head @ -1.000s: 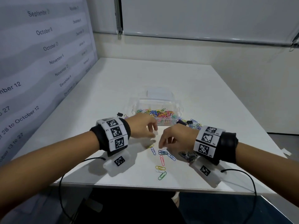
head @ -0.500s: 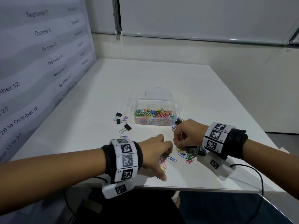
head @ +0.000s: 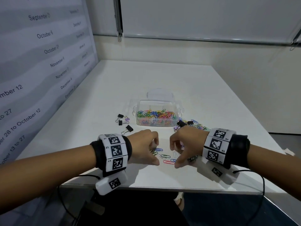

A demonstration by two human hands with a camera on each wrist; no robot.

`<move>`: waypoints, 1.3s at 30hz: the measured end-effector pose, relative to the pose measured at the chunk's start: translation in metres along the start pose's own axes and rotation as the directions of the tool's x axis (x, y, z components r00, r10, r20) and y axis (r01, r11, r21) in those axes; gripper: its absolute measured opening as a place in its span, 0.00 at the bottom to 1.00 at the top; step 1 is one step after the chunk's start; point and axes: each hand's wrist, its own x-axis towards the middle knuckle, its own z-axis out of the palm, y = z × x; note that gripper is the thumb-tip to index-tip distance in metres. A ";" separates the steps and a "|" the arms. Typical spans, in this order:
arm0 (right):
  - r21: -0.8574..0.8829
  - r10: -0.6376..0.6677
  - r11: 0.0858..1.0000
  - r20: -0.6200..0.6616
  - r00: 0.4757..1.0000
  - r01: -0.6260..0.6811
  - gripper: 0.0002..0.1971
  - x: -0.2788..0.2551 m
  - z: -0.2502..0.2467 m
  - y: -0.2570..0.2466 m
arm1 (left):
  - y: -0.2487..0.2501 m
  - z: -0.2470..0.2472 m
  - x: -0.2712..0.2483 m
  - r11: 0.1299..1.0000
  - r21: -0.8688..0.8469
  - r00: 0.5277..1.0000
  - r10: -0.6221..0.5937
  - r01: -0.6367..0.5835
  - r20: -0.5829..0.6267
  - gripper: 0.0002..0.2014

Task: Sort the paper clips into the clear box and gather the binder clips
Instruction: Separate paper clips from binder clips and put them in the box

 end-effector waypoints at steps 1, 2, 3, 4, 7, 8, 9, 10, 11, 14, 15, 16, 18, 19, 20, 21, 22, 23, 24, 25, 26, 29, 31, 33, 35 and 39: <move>-0.024 0.008 1.000 0.008 1.000 -0.008 0.28 0.000 0.003 -0.003 | 0.000 0.001 -0.002 1.000 0.010 1.000 -0.017 0.017 0.000 0.28; -0.040 0.017 0.999 0.020 1.000 -0.016 0.29 0.001 0.006 -0.006 | -0.001 0.001 -0.004 1.000 0.017 1.000 -0.020 0.020 0.005 0.28; -0.042 0.021 0.999 0.028 0.999 -0.020 0.30 0.003 0.009 -0.008 | -0.001 0.001 -0.005 1.000 0.018 1.000 -0.014 0.014 0.014 0.27; -0.030 0.017 0.999 0.028 0.999 -0.016 0.29 0.005 0.011 -0.010 | -0.001 0.001 -0.004 1.000 0.011 1.000 -0.002 0.002 0.021 0.26; 0.031 -0.012 0.999 -0.002 1.000 0.012 0.25 0.010 0.012 -0.013 | 0.000 0.001 0.001 0.999 -0.033 0.999 0.040 -0.039 0.034 0.23; 0.053 -0.018 0.998 -0.012 1.000 0.019 0.23 0.011 0.011 -0.014 | 0.001 0.001 0.003 0.998 -0.045 0.998 0.050 -0.049 0.035 0.21; 0.072 -0.022 0.997 -0.017 1.000 0.023 0.21 0.012 0.010 -0.014 | 0.001 0.001 0.005 0.997 -0.053 0.998 0.058 -0.056 0.034 0.20; 0.090 -0.022 0.996 -0.020 1.000 0.024 0.18 0.012 0.010 -0.015 | 0.002 0.001 0.007 0.996 -0.063 0.998 0.063 -0.061 0.032 0.19; 0.106 -0.022 0.994 -0.020 1.000 0.024 0.16 0.012 0.009 -0.015 | 0.001 0.001 0.008 0.995 -0.078 0.997 0.066 -0.063 0.030 0.18; 0.156 -0.014 0.988 -0.026 1.000 0.018 0.10 0.012 0.009 -0.012 | 0.000 0.001 0.011 0.991 -0.110 0.996 0.080 -0.075 0.042 0.13; 0.169 -0.010 0.986 -0.025 1.000 0.014 0.09 0.012 0.009 -0.011 | -0.001 0.001 0.012 0.991 -0.107 0.995 0.086 -0.080 0.050 0.12; 0.175 -0.008 0.984 -0.023 1.000 0.012 0.07 0.012 0.009 -0.011 | -0.001 0.000 0.012 0.991 -0.103 0.994 0.093 -0.087 0.056 0.10; 0.179 -0.009 0.984 -0.013 1.000 0.011 0.05 0.012 0.008 -0.011 | 0.000 0.000 0.013 0.991 -0.081 0.993 0.107 -0.102 0.056 0.07; 0.183 -0.009 0.983 -0.007 1.000 0.011 0.06 0.012 0.008 -0.011 | 0.001 -0.001 0.013 0.992 -0.057 0.992 0.113 -0.110 0.055 0.06; 0.189 -0.004 0.982 -0.003 1.000 0.004 0.07 0.013 0.007 -0.010 | 0.001 -0.002 0.014 0.993 -0.030 0.992 0.117 -0.115 0.054 0.06; 0.193 0.010 0.981 0.000 1.000 -0.009 0.08 0.013 0.007 -0.010 | 0.002 -0.002 0.014 0.993 -0.012 0.991 0.122 -0.121 0.054 0.06; 0.192 0.026 0.981 -0.001 1.000 -0.025 0.09 0.013 0.007 -0.010 | 0.002 -0.003 0.014 0.992 -0.005 0.990 0.128 -0.128 0.057 0.05; 0.189 0.043 0.981 -0.005 0.999 -0.042 0.10 0.014 0.006 -0.009 | 0.002 -0.003 0.015 0.991 -0.003 0.989 0.134 -0.134 0.060 0.05; 0.188 0.060 0.980 -0.014 0.998 -0.056 0.10 0.015 0.006 -0.008 | 0.002 -0.004 0.016 0.990 -0.003 0.989 0.138 -0.138 0.058 0.05; 0.190 0.079 0.979 -0.023 0.997 -0.073 0.10 0.016 0.005 -0.007 | 0.002 -0.004 0.018 0.991 -0.004 0.989 0.137 -0.137 0.051 0.05; 0.194 0.094 0.977 -0.035 0.995 -0.085 0.10 0.018 0.005 -0.006 | 0.002 -0.005 0.020 0.991 -0.012 0.990 0.135 -0.134 0.037 0.06; 0.181 0.119 0.978 -0.068 0.991 -0.105 0.07 0.022 0.000 -0.004 | -0.002 -0.010 0.031 0.993 -0.056 0.994 0.108 -0.109 -0.015 0.05; 0.186 0.133 0.976 -0.094 0.987 -0.114 0.06 0.024 -0.004 0.000 | -0.006 -0.016 0.039 0.991 -0.098 0.995 0.091 -0.094 -0.033 0.04; 0.224 0.152 0.967 -0.143 0.978 -0.118 0.05 0.025 -0.010 0.007 | -0.010 -0.023 0.043 0.985 -0.157 0.996 0.069 -0.076 -0.050 0.04; 0.237 0.170 0.964 -0.197 0.966 -0.122 0.07 0.027 -0.019 0.015 | -0.016 -0.032 0.046 0.971 -0.234 0.996 0.034 -0.054 -0.087 0.03; 0.302 0.213 0.945 -0.280 0.936 -0.124 0.07 0.034 -0.039 0.026 | -0.023 -0.055 0.052 0.936 -0.349 0.975 -0.024 -0.056 -0.221 0.04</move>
